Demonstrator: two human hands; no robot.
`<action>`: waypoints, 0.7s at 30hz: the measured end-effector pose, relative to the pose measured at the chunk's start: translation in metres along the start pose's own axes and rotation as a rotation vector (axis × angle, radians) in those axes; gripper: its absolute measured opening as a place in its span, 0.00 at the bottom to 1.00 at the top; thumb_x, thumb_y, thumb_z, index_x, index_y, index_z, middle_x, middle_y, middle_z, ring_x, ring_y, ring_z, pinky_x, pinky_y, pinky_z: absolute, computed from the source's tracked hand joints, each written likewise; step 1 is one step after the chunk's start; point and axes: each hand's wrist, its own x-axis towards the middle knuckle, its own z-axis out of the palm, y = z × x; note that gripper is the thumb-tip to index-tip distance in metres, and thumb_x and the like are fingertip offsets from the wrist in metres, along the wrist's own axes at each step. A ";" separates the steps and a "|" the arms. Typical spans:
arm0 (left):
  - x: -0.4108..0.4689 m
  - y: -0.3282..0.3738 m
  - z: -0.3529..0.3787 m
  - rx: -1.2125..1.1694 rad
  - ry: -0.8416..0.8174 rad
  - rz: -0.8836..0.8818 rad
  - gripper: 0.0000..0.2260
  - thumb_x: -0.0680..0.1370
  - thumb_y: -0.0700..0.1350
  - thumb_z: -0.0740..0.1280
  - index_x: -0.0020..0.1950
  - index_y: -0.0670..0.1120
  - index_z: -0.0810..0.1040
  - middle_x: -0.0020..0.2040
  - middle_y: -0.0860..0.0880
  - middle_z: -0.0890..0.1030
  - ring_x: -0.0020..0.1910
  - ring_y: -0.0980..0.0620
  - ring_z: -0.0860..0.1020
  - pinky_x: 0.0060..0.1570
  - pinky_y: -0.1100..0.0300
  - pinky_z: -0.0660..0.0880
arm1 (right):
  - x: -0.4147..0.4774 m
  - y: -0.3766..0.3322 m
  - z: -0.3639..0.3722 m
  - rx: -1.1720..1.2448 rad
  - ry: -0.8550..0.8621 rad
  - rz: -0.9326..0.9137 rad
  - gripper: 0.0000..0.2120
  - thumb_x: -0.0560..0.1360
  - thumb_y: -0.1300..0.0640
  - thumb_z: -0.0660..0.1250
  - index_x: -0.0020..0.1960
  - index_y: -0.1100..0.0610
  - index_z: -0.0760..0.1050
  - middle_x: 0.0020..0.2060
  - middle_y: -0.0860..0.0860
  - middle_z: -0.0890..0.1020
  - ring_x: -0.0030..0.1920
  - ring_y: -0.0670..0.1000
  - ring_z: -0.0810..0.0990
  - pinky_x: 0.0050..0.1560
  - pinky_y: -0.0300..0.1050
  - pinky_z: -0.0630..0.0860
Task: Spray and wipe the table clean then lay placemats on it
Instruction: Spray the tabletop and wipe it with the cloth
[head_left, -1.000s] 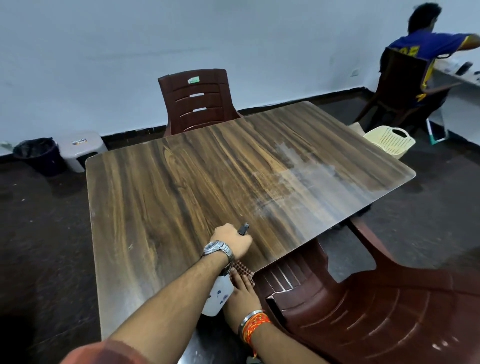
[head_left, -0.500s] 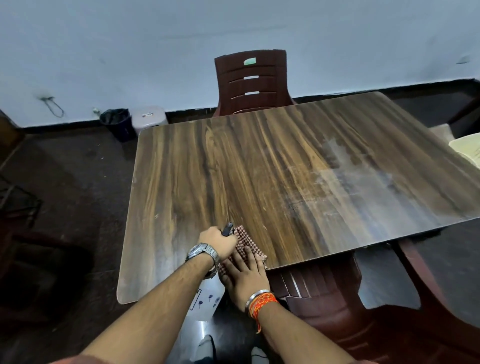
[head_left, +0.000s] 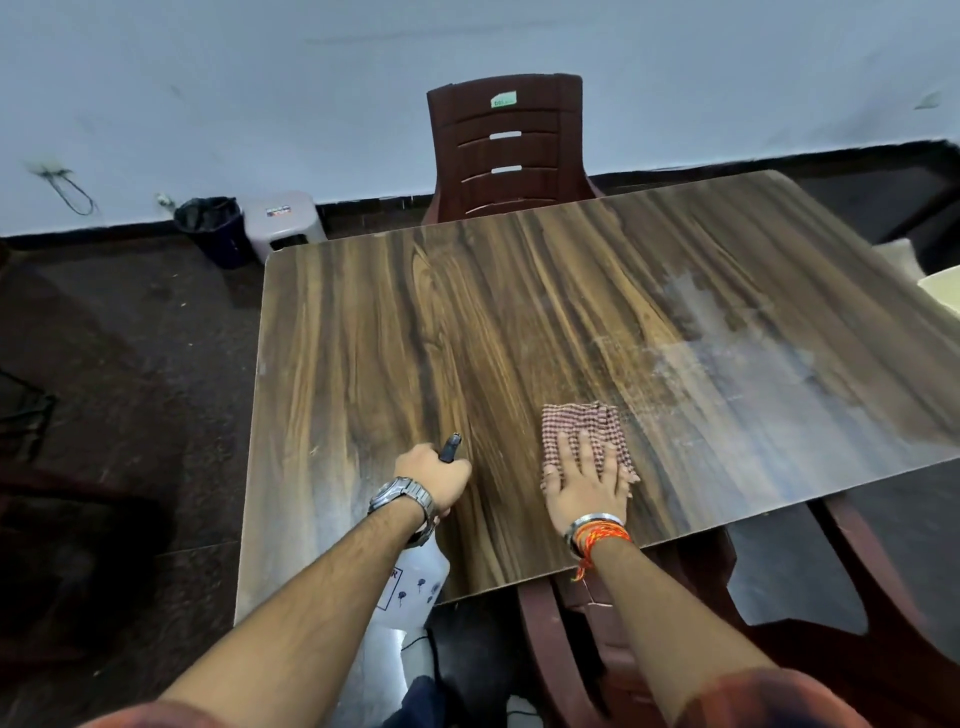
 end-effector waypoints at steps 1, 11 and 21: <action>0.006 0.002 -0.005 -0.005 0.000 0.008 0.09 0.75 0.46 0.64 0.40 0.42 0.76 0.27 0.46 0.78 0.20 0.51 0.75 0.20 0.67 0.67 | 0.001 -0.005 -0.001 0.026 0.015 0.067 0.26 0.79 0.40 0.43 0.77 0.39 0.45 0.78 0.43 0.46 0.77 0.57 0.42 0.74 0.58 0.39; 0.068 0.031 -0.039 0.052 -0.031 0.085 0.12 0.74 0.50 0.66 0.49 0.42 0.80 0.37 0.44 0.84 0.27 0.48 0.82 0.27 0.63 0.73 | 0.002 -0.086 0.011 -0.055 -0.048 -0.298 0.27 0.78 0.41 0.45 0.76 0.38 0.50 0.78 0.45 0.50 0.77 0.61 0.42 0.71 0.60 0.34; 0.113 0.057 -0.026 0.122 -0.009 0.054 0.12 0.73 0.50 0.66 0.50 0.43 0.79 0.38 0.43 0.84 0.31 0.45 0.84 0.31 0.58 0.80 | 0.102 -0.091 -0.015 -0.033 -0.019 -0.257 0.26 0.79 0.40 0.48 0.76 0.36 0.50 0.78 0.43 0.51 0.77 0.59 0.45 0.73 0.62 0.40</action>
